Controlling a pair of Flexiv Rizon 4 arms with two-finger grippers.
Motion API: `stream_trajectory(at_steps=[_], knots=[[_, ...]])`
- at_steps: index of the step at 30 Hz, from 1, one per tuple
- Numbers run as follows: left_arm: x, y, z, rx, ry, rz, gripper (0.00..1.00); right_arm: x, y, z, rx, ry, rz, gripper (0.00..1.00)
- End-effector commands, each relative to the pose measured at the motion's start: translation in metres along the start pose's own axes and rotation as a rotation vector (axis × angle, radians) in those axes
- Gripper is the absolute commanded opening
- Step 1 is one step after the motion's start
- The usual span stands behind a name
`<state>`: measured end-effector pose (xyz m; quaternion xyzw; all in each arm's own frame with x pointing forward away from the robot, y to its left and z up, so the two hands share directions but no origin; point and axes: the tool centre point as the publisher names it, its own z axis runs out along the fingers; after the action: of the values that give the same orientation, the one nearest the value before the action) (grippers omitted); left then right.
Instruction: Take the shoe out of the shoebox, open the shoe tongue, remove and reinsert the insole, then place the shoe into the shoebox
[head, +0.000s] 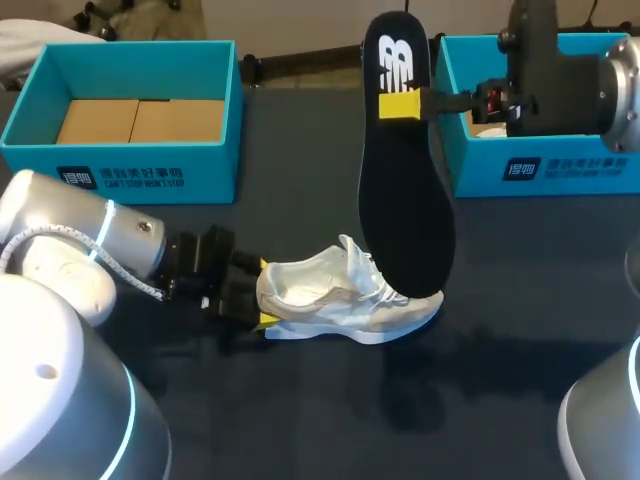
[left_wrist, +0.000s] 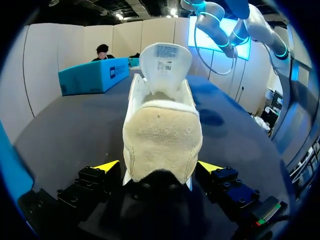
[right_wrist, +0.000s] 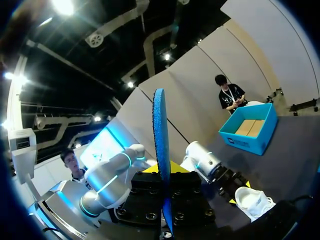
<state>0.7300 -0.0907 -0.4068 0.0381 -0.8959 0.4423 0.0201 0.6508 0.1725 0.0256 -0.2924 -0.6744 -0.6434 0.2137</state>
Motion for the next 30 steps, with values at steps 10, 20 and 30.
stream_trajectory(at_steps=[10, 20, 30], knots=[[0.006, -0.015, -0.027, -0.295, -0.001, -0.016, 1.00, 0.000, 0.000, 0.002, 0.002, -0.003, 0.002, 0.00], [0.006, -0.025, -0.044, -0.462, -0.018, 0.004, 1.00, 0.000, 0.000, 0.002, 0.002, -0.003, 0.002, 0.00], [0.008, -0.035, -0.049, -0.540, -0.020, 0.018, 1.00, 0.000, 0.000, 0.002, 0.002, -0.003, 0.002, 0.00]])
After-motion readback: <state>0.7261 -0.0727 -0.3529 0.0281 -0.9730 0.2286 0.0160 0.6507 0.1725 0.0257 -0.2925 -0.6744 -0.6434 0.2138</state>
